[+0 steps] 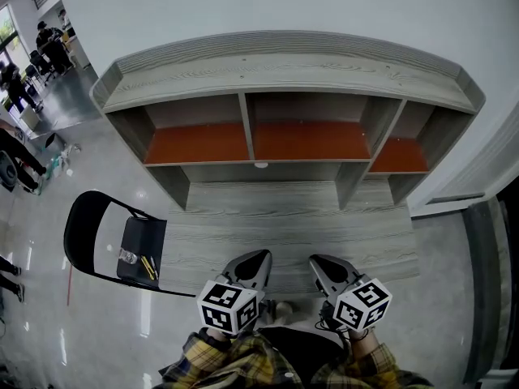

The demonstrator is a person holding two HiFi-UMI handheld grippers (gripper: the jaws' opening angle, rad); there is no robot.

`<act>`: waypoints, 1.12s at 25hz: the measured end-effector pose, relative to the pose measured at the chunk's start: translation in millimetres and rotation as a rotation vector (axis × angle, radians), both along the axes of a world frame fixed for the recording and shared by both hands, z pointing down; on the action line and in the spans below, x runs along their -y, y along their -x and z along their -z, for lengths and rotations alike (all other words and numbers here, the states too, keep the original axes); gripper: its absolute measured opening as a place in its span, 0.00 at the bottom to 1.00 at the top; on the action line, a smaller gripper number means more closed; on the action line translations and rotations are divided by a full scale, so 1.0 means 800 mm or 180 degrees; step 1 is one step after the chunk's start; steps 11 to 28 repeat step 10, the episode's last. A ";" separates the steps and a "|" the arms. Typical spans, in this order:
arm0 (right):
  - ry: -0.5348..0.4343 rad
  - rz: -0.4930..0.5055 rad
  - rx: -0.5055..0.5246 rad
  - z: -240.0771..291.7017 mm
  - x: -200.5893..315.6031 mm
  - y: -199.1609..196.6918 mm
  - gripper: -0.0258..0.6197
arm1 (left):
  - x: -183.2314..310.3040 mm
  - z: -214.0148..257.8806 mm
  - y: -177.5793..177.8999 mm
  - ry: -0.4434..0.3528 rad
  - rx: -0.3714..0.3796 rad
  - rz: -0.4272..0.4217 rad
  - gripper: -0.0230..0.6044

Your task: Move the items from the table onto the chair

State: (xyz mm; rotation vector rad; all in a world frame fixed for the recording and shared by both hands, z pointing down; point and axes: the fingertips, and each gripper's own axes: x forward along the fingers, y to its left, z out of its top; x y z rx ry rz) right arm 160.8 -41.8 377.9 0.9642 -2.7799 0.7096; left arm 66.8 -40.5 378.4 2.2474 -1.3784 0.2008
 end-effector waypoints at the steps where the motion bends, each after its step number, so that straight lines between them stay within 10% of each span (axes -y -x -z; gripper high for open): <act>1: 0.0004 0.0005 -0.0006 0.000 0.000 0.002 0.07 | 0.000 -0.001 0.000 0.0007 -0.0002 -0.0007 0.04; 28: 0.0060 0.0061 -0.0062 -0.010 -0.001 0.017 0.07 | 0.002 -0.009 0.007 0.0066 -0.0013 -0.0052 0.04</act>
